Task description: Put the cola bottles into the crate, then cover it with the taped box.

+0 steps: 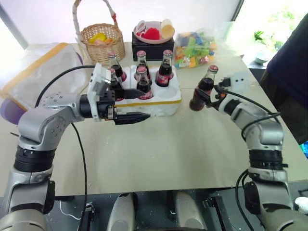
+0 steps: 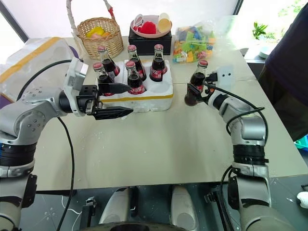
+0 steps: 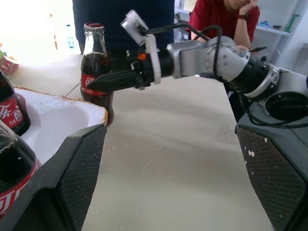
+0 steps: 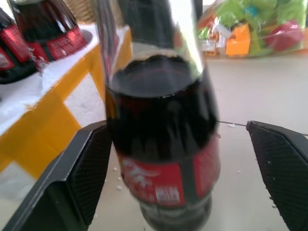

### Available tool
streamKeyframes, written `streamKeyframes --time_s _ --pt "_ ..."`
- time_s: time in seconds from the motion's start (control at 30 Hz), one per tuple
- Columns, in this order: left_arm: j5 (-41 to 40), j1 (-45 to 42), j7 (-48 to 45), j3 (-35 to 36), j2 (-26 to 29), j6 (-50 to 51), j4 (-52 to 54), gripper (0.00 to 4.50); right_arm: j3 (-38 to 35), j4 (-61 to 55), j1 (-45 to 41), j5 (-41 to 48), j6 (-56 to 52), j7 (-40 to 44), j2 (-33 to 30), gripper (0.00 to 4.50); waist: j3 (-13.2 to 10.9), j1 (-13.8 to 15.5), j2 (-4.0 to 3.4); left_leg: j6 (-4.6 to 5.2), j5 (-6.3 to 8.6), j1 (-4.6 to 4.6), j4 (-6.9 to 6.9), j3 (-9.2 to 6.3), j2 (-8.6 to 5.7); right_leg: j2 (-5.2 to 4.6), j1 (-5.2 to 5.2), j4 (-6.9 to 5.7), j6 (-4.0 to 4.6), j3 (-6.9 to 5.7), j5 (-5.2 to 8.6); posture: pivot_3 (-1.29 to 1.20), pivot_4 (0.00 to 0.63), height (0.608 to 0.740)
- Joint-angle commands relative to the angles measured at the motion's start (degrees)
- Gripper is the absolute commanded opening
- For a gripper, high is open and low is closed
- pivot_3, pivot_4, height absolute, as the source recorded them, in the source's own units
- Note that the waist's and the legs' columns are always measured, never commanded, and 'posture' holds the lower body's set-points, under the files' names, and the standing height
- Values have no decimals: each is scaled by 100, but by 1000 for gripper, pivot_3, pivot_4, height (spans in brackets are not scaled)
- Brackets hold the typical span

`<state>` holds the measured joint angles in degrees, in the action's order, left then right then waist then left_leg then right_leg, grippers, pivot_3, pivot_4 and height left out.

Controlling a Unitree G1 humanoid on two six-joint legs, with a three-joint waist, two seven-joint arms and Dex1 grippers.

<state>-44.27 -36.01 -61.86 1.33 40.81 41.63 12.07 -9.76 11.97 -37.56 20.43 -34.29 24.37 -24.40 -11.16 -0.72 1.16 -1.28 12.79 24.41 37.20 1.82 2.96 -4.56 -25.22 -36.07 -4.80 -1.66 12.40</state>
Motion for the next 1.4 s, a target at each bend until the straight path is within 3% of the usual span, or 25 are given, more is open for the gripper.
streamKeyframes --time_s 0.03,0.17,0.37,0.6,0.87,1.23,1.37,1.4 --pt "-15 102 47 237 62 -96 229 4500 45 513 -295 -203 567 87 49 4237 0 -4 0 0 0 0 0 0 0 0 0 0 0 0 0 0 150 740" --pt "-49 230 101 339 112 -83 316 4500 21 562 -386 -158 807 236 60 2789 0 1 0 0 0 0 -2 -1 0 0 0 0 -1 0 0 0 150 740" --pt "-138 416 296 612 198 6 482 4500 -289 -434 -505 308 856 587 -134 2833 -7 -7 -11 0 0 2 -4 0 0 -1 -5 -2 -1 0 0 0 150 740" --pt "-323 759 591 1052 407 175 748 4500 -305 -1242 -1372 1356 126 931 68 2833 -17 -35 -25 0 0 2 -10 1 3 2 -15 -8 -1 2 -1 0 150 740" --pt "-315 698 721 1004 401 134 750 4500 650 -1313 -1125 773 378 1016 390 2833 -12 30 -16 -1 0 7 2 -2 -1 -4 -3 -2 0 -3 -1 0 150 740" --pt "-312 673 821 1056 416 94 702 4500 1236 -291 -772 -183 1069 1121 444 2833 -12 2 -16 -1 0 7 -4 -2 -1 -1 -8 -3 -1 -3 -1 0 150 740" --pt "-287 636 774 1030 444 79 638 4500 1252 241 -864 -206 819 1148 537 2833 -12 11 -15 -1 0 8 0 -2 -2 -4 -5 -2 -1 -3 -1 0 150 740" --pt "-270 628 747 1032 478 77 615 4500 1240 400 -903 -215 753 1154 542 3900 -11 6 -14 -1 0 8 0 -2 -2 -3 -5 -2 -1 -3 -1 0 150 740"
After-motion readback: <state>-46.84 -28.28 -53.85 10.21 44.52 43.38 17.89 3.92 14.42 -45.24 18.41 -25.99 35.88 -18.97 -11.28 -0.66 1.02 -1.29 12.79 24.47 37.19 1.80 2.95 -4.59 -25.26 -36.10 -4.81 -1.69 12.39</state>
